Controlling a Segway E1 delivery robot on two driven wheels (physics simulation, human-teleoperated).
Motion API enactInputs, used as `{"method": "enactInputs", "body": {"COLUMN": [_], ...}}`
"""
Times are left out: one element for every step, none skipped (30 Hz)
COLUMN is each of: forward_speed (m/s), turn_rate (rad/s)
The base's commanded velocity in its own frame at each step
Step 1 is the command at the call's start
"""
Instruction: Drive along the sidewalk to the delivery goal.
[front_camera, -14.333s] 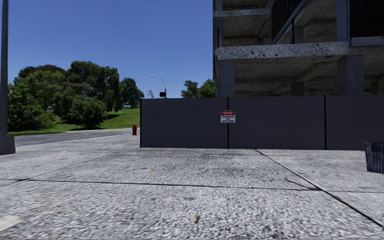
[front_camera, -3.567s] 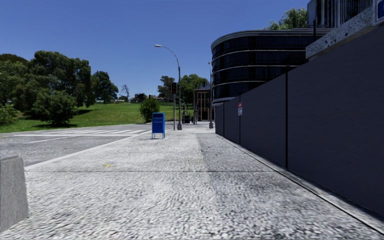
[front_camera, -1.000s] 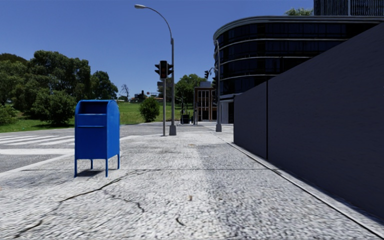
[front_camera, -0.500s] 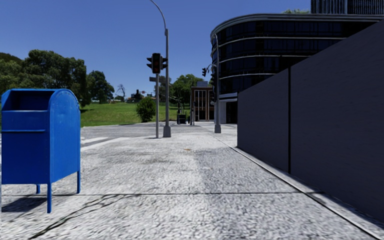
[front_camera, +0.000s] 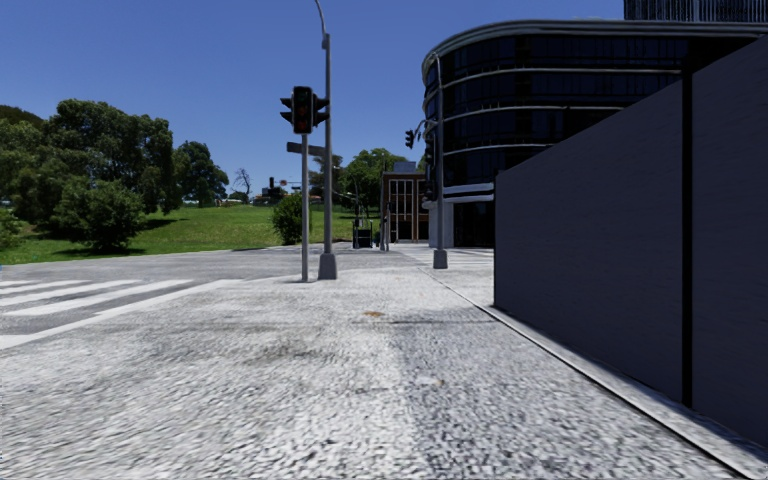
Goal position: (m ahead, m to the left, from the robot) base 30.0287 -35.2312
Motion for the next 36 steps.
{"method": "enactInputs", "body": {"forward_speed": [2.00,2.00,2.00,2.00,2.00,2.00,2.00,2.00,2.00,2.00,2.00,2.00,2.00,2.00,2.00,2.00,2.00,2.00,2.00,2.00,2.00,2.00,2.00,2.00,2.00,2.00,2.00,2.00,2.00,2.00,2.00,2.00,2.00,2.00,2.00,2.00], "turn_rate": [0.00,0.00,0.00,0.00,0.00,0.00,0.00,0.00,0.00,0.00,0.00,0.00,0.00,0.00,0.00,0.00,0.00,0.00,0.00,0.00,0.00,0.00,0.00,-0.03,-0.05,-0.05,-0.09,-0.13,-0.16,-0.16,-0.17,-0.18,-0.18,-0.18,-0.18,-0.18]}}
